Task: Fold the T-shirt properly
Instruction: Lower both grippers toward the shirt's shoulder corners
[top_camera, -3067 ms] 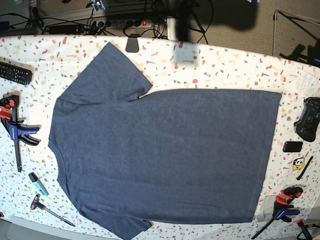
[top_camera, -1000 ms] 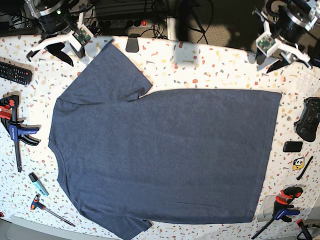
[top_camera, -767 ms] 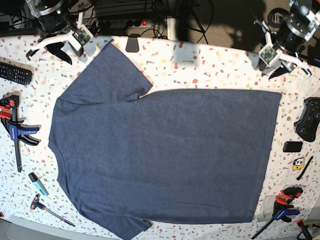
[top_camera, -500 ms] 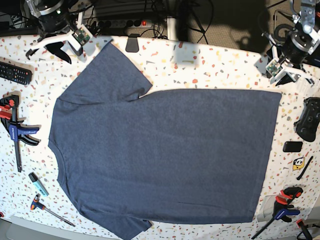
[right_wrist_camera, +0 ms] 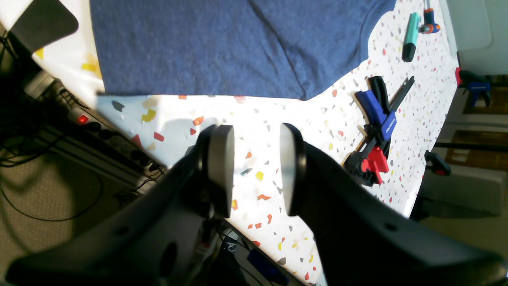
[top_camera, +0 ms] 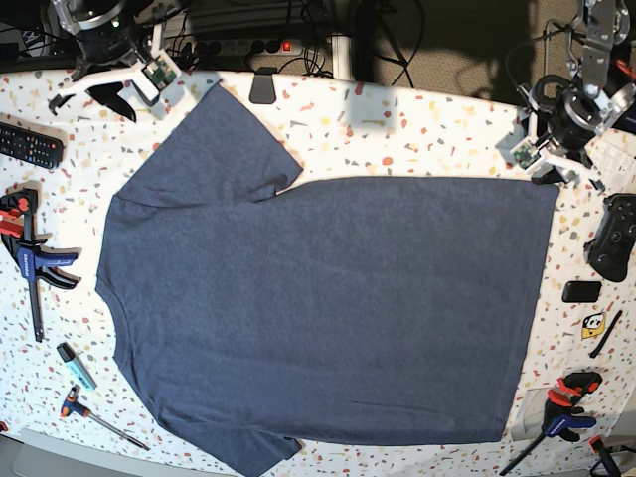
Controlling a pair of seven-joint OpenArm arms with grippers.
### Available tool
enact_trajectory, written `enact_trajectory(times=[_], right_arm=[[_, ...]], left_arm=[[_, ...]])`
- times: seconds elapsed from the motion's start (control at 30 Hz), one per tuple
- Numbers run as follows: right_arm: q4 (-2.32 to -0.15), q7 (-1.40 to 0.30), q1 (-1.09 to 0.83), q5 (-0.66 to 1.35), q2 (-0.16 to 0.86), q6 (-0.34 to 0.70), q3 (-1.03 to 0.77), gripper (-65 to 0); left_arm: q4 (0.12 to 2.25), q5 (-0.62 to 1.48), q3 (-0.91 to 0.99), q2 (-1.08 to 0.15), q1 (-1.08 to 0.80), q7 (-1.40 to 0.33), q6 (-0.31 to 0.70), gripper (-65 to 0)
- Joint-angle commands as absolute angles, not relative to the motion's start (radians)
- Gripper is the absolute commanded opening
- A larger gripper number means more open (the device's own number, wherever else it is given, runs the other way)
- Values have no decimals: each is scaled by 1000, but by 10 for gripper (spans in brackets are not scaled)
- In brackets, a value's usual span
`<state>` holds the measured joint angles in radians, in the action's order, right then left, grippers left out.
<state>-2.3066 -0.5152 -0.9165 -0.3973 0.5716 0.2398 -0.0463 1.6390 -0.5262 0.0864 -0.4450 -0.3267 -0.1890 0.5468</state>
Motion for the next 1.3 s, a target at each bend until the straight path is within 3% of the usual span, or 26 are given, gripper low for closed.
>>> enact_trajectory(times=[0.0,0.67,0.83,1.0,1.17,1.27], right_arm=[[-2325,-506,-922,-404,579,228,-53,-457],[-2325,-517,-922,-418,579,203,-53,-457],[-2325,-517,-922,-414,579,219,-53,-457],[-2304,-508,-922,-403,595,270,-53,-453],[-2176,-460,-879,-419,678,270,-53,-297],[-2098,-412,-830,-419,717,271,-52,-292]], left_arm=[[1634,-524,87,-469,-309,-178,532,-432],[1428,-523,10,-480,-155,-146,552,-440],[1428,-473,10,-480,-159,-141,559,-650],[1428,-459,10,-480,-172,-141,560,-650],[1428,-459,10,-480,-181,-141,559,-650],[1428,-459,10,-480,-186,-141,558,-650]])
